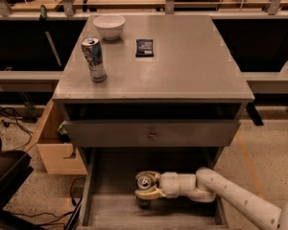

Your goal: Place green can into middle drawer

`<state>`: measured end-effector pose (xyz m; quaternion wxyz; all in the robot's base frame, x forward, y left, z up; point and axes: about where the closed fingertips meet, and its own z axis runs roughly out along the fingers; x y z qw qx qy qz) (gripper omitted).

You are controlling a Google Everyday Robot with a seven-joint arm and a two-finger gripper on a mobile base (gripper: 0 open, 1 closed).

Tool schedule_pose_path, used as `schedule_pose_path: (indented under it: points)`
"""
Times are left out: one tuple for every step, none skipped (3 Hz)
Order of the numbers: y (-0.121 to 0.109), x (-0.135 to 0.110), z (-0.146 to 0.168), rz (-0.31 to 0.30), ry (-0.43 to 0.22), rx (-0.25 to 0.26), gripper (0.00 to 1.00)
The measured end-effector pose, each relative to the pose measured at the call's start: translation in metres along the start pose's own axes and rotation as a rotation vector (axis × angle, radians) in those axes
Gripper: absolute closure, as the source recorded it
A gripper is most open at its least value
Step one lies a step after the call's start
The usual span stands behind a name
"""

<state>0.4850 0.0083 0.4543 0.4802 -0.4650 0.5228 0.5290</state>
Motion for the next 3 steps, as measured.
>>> schedule_pose_path:
  points:
    - [0.0006, -0.0002, 0.0020, 0.001, -0.002, -0.004, 0.28]
    - [0.0013, -0.0004, 0.0040, 0.001, -0.003, -0.008, 0.05]
    - [0.0016, -0.0006, 0.0053, 0.002, -0.004, -0.010, 0.00]
